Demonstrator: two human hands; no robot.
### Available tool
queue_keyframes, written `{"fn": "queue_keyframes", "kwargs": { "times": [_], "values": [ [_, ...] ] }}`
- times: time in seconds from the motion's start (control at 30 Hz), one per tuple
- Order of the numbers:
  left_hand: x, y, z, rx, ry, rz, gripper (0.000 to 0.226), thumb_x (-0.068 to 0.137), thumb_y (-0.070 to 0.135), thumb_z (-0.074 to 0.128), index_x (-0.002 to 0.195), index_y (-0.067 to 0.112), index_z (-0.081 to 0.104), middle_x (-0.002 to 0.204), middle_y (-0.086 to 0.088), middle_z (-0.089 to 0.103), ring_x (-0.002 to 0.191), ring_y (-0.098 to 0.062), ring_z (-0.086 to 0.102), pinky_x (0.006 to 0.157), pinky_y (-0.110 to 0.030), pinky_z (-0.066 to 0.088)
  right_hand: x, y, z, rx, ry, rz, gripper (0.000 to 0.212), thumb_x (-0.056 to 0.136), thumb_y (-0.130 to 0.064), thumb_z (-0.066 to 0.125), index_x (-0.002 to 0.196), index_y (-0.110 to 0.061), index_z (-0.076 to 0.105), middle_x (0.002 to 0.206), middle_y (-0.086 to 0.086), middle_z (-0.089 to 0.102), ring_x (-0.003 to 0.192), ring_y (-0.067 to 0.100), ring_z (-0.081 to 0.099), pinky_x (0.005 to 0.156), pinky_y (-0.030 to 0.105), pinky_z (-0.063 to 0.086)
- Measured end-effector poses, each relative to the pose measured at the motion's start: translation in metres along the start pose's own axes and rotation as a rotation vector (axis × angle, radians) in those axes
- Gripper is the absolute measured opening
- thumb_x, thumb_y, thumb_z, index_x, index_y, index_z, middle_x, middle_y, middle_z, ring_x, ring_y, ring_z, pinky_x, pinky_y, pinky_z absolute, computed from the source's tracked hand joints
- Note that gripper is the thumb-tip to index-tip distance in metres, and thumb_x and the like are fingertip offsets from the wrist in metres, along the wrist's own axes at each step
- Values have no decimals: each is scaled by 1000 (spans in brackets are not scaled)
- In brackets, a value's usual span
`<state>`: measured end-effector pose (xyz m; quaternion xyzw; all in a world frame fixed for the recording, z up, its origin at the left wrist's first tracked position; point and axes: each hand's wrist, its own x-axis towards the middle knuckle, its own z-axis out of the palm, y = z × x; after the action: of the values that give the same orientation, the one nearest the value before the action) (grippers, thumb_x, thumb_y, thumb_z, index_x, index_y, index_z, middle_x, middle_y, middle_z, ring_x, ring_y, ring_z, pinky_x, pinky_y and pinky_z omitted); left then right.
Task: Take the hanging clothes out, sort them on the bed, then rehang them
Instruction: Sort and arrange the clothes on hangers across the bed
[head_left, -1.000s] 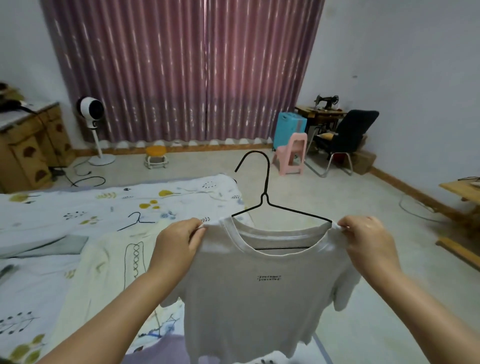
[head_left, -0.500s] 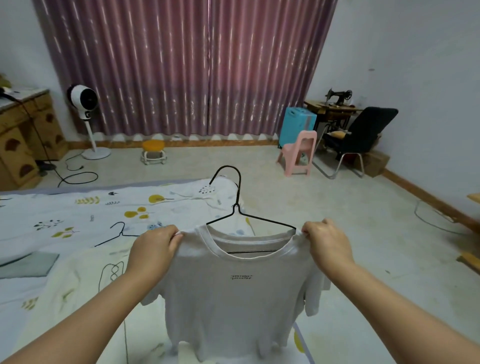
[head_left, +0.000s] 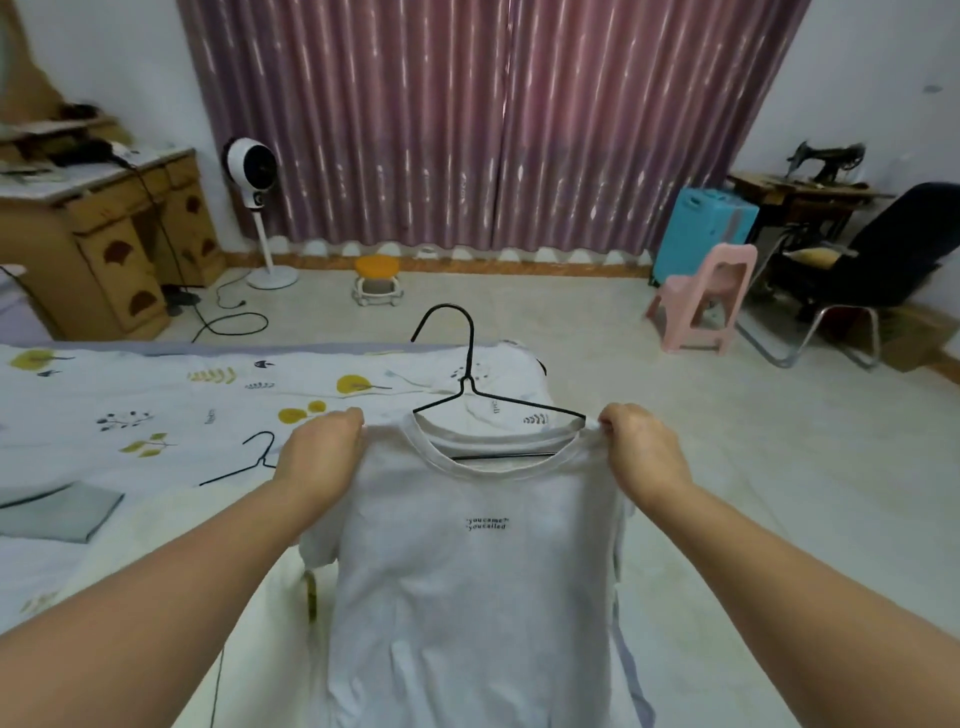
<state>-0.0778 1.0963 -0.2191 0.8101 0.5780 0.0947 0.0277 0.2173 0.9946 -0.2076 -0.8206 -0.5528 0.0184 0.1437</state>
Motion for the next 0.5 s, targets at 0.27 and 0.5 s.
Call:
{"fn": "queue_keyframes", "kwargs": {
  "times": [0.27, 0.5],
  "values": [
    [28, 17, 93, -27, -288, 16, 61, 97, 31, 43, 146, 9, 16, 152, -13, 19, 135, -31, 32, 106, -39, 33, 8, -3, 101, 35, -299, -107, 55, 97, -15, 43, 147, -14, 20, 157, 14, 4, 139, 33, 26, 108, 35, 29],
    [-47, 31, 144, 29, -473, 57, 42, 98, 36, 38, 134, 16, 40, 132, -6, 48, 120, -23, 48, 94, -29, 40, -81, 17, 143, -43, -533, -168, 42, 99, -21, 39, 140, -17, 35, 145, 5, 30, 129, 21, 37, 97, 32, 36]
  ]
}}
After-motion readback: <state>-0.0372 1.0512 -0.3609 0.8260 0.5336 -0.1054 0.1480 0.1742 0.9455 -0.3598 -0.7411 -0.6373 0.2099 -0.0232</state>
